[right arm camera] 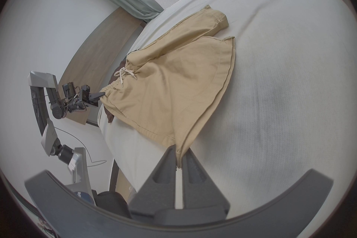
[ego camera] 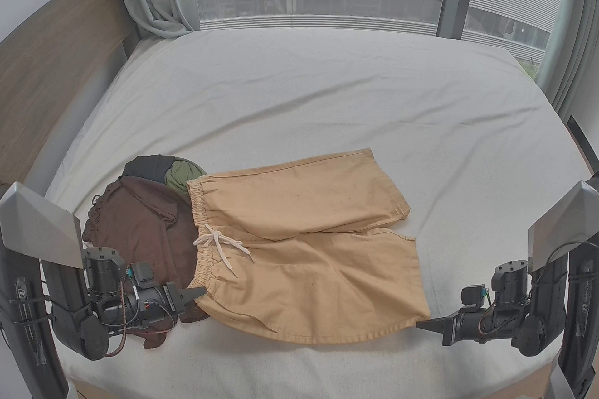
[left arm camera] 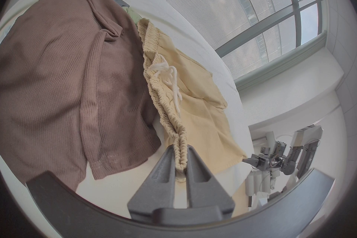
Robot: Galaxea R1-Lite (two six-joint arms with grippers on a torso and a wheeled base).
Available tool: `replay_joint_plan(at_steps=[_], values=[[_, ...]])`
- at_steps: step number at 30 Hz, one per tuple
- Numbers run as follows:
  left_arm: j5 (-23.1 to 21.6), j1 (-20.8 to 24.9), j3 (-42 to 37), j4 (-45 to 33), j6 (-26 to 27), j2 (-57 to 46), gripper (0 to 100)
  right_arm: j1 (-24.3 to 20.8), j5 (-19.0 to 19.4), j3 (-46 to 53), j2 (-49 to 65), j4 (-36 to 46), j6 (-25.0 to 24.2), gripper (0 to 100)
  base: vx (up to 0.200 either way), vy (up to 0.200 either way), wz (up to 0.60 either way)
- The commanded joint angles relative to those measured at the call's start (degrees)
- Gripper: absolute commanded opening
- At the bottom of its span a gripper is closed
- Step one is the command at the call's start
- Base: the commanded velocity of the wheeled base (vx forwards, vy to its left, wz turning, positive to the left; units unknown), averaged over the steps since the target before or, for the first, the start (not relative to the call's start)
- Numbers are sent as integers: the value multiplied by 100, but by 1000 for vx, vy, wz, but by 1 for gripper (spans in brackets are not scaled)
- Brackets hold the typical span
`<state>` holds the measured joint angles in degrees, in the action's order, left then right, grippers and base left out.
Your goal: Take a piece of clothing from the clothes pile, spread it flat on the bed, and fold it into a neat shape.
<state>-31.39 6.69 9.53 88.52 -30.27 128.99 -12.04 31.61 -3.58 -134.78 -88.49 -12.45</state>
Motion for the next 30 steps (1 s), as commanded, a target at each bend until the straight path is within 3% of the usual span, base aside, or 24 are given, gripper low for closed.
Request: replay_joint_plan(at_steps=[1,21,30], values=[[-183,-151,-224,-1,3,-181,0,9,3,191,-5,7,137,0,0,0,0],[-350,-423,-927,-19,601,-207,0,71,29,358,4,43,489,0,0,0,0],[-350,-362,-936,-133,671,-164,0,211,38,358,145,640,937,0,0,0,0]])
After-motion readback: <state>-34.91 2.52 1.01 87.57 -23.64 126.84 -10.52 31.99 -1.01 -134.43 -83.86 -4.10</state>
